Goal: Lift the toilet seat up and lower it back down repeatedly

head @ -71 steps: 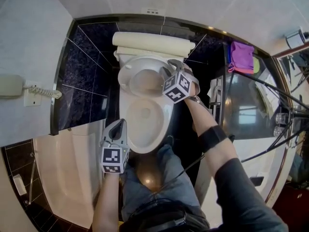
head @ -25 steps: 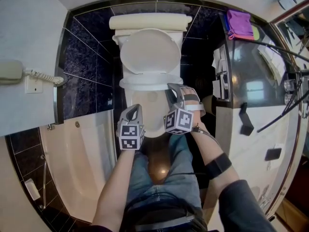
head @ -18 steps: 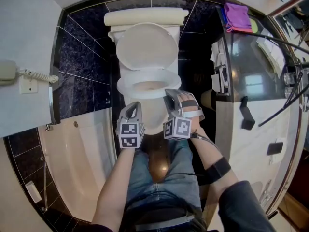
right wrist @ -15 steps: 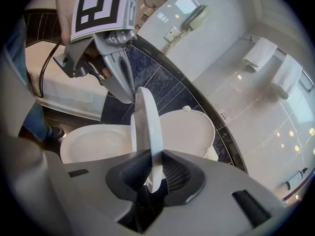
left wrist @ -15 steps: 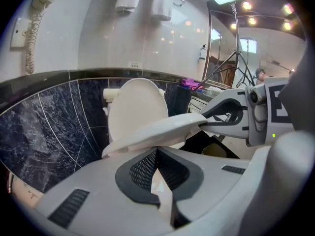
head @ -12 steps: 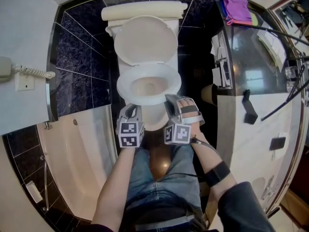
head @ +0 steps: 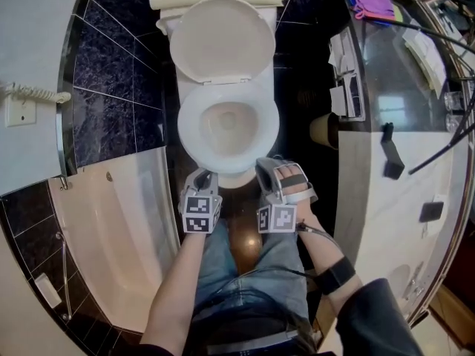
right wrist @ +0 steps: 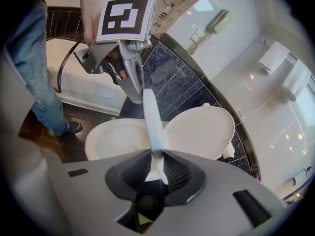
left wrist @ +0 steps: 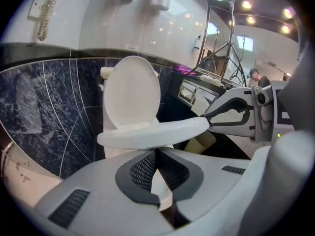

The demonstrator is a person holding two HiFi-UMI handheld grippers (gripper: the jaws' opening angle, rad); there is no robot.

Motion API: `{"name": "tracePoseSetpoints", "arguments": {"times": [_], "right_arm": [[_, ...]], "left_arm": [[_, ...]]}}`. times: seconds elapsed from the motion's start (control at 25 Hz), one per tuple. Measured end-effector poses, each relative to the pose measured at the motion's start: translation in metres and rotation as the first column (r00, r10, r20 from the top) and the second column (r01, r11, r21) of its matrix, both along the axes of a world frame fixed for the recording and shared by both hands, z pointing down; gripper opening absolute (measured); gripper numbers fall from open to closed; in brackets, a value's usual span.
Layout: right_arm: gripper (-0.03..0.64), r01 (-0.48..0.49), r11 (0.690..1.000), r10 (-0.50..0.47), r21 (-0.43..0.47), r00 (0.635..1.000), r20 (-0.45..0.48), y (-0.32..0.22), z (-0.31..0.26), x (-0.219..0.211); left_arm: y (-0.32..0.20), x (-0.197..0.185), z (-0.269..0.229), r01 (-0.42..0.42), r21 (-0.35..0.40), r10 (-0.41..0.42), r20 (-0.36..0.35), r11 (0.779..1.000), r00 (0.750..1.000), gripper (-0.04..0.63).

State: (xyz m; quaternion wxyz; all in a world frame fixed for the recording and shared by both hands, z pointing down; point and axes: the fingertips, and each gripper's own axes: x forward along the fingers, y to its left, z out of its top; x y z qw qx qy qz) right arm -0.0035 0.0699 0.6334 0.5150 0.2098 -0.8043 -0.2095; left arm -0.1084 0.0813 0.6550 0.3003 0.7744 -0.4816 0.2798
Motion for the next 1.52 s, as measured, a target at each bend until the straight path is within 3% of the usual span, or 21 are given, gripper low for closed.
{"name": "tracePoseSetpoints", "arguments": {"times": [0.12, 0.28, 0.48, 0.68, 0.84, 1.12, 1.28, 1.52], "right_arm": [[0.027, -0.014, 1.0, 0.015, -0.019, 1.0, 0.025, 0.019, 0.01, 0.006], [0.017, -0.108, 0.994, 0.111, -0.034, 0.989, 0.094, 0.02, 0.02, 0.015], [0.017, -0.283, 0.952, 0.3, -0.114, 0.936, 0.183, 0.002, 0.052, 0.027], [0.017, -0.365, 0.913, 0.4, -0.18, 0.888, 0.227, -0.008, 0.093, 0.029], [0.017, -0.392, 0.897, 0.434, -0.205, 0.872, 0.227, -0.012, 0.117, 0.029], [0.017, -0.417, 0.876, 0.469, -0.243, 0.855, 0.221, -0.01, 0.153, 0.031], [0.017, -0.427, 0.866, 0.483, -0.259, 0.848, 0.219, -0.008, 0.167, 0.031], [0.017, -0.44, 0.855, 0.502, -0.276, 0.836, 0.222, -0.01, 0.169, 0.027]], "left_arm": [[0.015, 0.0, 0.02, -0.015, -0.022, 0.015, 0.001, 1.0, 1.0, 0.0], [0.043, 0.001, 0.058, -0.029, -0.072, 0.03, 0.002, 0.997, 1.0, 0.0], [0.08, 0.005, 0.114, -0.077, -0.138, 0.08, 0.013, 0.987, 0.997, 0.0], [0.102, 0.007, 0.158, -0.123, -0.182, 0.129, 0.023, 0.975, 0.991, 0.0], [0.114, 0.007, 0.193, -0.127, -0.222, 0.138, 0.033, 0.967, 0.99, 0.0], [0.131, 0.009, 0.239, -0.19, -0.327, 0.212, 0.033, 0.926, 0.977, 0.0], [0.139, 0.006, 0.255, -0.17, -0.389, 0.201, 0.04, 0.906, 0.979, 0.0], [0.134, 0.001, 0.254, -0.137, -0.39, 0.158, 0.021, 0.91, 0.987, 0.0]]}}
